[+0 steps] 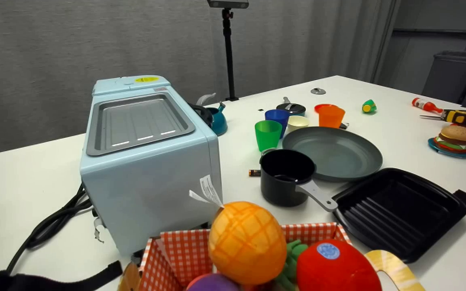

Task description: Pour the contents of the orange cup onto the plate

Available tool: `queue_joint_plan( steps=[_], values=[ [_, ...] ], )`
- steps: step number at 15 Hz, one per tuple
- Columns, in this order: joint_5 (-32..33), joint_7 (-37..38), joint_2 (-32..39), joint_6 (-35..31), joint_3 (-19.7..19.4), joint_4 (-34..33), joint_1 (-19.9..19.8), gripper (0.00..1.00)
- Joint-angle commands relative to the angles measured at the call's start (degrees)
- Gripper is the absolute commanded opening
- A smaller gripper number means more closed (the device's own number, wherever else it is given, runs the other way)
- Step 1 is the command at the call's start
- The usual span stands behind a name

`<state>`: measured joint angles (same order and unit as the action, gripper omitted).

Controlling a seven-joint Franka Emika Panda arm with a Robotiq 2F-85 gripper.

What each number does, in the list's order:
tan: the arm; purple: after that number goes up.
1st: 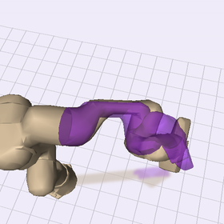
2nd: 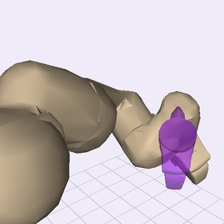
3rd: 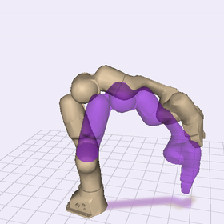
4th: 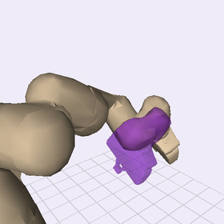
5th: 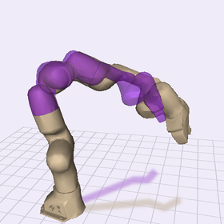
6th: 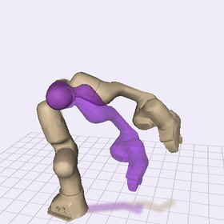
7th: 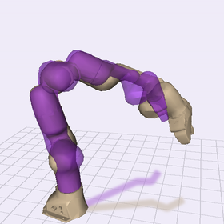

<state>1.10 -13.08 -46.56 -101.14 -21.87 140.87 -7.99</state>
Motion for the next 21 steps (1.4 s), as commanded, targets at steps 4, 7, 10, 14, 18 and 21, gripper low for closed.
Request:
queue_joint_plan(
  steps=[4,7,10,14,18,21],
  values=[
    [-0.8,-0.8,0.4,0.1,0.9,-0.1,-1.3,1.0],
    [-0.8,-0.8,0.4,0.1,0.9,-0.1,-1.3,1.0],
    [-0.8,-0.8,0.4,0.1,0.9,-0.1,-1.3,1.0],
    [-0.8,-0.8,0.4,0.1,0.9,-0.1,-1.3,1.0],
    [-1.1,-0.4,0.3,-1.4,1.4,1.6,-1.1,1.0],
    [-1.1,0.7,0.6,-5.6,3.2,6.2,-0.7,1.0]
  ],
)
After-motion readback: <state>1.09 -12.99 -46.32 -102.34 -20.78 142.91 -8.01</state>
